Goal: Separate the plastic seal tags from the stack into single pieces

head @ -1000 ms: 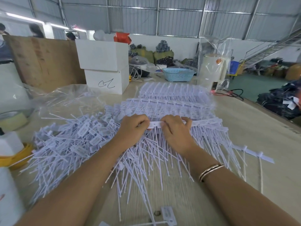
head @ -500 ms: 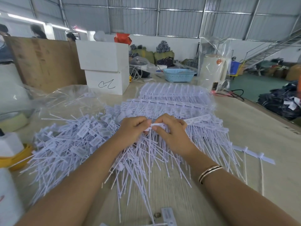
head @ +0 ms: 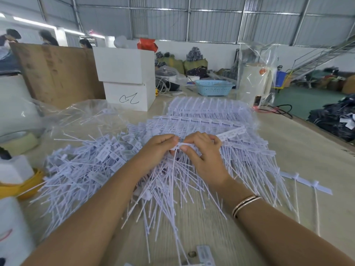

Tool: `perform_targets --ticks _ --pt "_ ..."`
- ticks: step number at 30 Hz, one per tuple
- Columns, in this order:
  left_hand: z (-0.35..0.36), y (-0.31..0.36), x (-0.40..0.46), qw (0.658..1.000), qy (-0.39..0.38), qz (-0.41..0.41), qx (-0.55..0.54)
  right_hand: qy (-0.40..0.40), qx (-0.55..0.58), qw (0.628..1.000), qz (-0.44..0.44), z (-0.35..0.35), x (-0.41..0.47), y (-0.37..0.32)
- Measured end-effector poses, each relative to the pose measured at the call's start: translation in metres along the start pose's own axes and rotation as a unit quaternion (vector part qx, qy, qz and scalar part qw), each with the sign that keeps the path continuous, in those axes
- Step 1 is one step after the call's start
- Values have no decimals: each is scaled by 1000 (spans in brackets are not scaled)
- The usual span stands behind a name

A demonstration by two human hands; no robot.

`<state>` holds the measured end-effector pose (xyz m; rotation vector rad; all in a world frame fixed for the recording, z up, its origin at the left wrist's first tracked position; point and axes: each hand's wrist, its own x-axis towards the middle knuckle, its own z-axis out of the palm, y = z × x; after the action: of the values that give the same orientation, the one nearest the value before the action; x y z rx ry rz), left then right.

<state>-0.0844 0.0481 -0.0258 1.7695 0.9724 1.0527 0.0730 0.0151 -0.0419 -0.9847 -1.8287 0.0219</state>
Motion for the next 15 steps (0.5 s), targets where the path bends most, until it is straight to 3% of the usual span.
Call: perform_targets --ticks 10,15 --pt "0 -2 -2 1000 1 13 -4 36 -107 992 -54 4 0 5" --pt "-5 -2 -2 998 4 22 -52 53 10 999 8 0 1 1"
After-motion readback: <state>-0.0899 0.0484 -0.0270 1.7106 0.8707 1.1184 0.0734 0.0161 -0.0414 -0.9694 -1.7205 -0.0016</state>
